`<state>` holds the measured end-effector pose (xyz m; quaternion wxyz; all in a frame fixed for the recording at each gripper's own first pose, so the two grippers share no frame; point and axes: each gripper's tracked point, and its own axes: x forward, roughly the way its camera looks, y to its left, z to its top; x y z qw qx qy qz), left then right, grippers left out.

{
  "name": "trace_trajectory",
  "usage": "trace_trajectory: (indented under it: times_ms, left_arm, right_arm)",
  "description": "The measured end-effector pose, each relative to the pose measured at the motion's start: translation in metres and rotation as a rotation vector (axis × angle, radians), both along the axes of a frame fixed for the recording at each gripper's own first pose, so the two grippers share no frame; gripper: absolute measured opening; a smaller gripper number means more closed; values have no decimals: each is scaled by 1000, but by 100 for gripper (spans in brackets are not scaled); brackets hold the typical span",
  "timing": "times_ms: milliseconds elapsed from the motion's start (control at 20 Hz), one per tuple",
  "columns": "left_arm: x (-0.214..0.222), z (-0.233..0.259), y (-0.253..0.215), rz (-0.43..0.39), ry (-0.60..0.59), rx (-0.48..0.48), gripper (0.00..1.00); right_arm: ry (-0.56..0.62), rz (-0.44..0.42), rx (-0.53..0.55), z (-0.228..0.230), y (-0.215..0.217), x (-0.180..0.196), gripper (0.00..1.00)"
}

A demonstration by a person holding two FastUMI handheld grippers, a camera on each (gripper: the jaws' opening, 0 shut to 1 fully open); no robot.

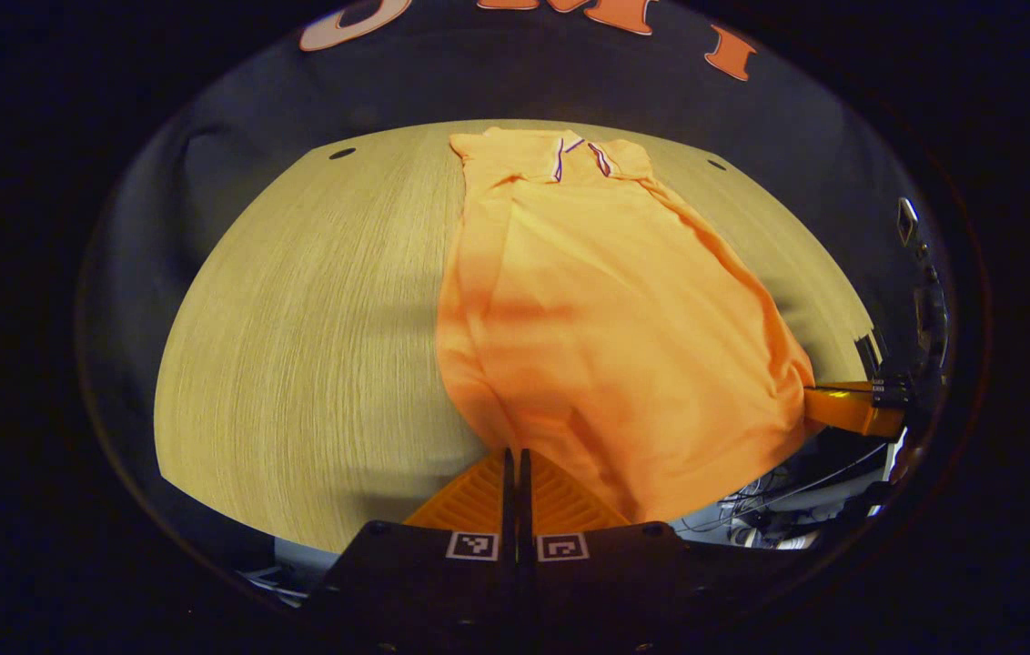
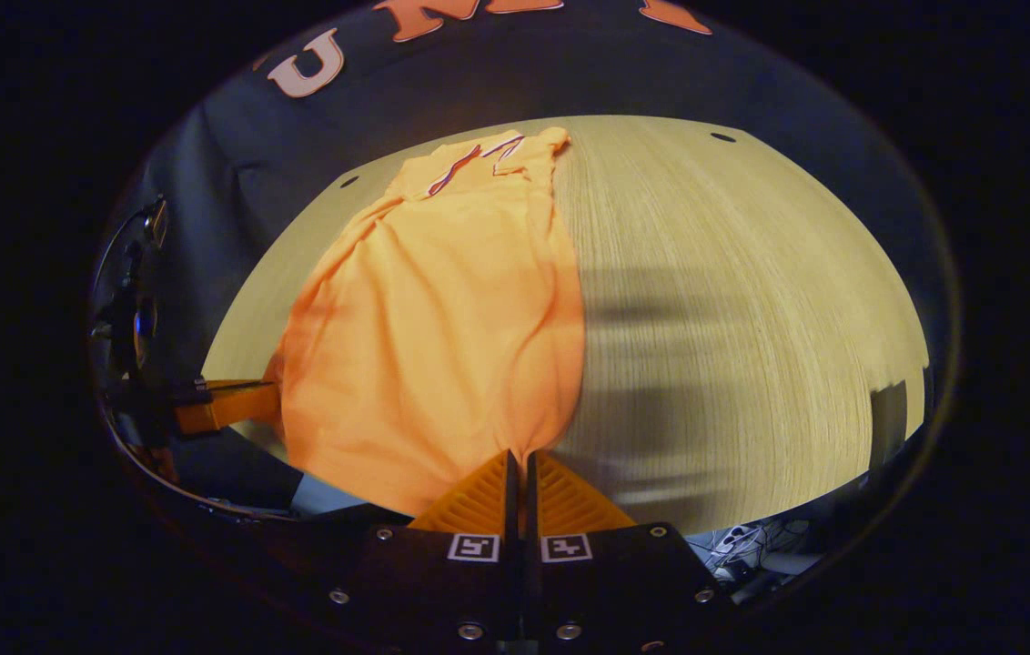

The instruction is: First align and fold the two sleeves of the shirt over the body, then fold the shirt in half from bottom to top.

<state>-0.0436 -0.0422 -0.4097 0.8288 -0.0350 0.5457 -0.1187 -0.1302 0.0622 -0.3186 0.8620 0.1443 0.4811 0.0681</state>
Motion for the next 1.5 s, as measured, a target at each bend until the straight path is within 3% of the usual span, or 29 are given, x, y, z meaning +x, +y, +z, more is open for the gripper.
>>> trace_trajectory:
  times_ms: [50, 300, 600, 1200, 1500]
  left_arm:
    - [1, 1, -1, 1, -4, -5, 1]
    - [28, 37, -5, -3, -124, -32, 0]
    - [68, 77, -3, 56, -198, -93, 1]
    - [207, 131, -2, 2, -336, -103, 1]
    - [288, 128, 1, -19, -348, -121, 1]
  right_arm:
    - [-15, 14, 66, 8, 12, 1, 3]
    - [-76, -18, 143, 27, 15, 24, 3]
    - [-170, -93, 310, 70, 7, 56, 2]
    - [-300, -145, 306, 138, -22, 180, 2]
    - [-292, -171, 278, 143, -29, 252, 2]
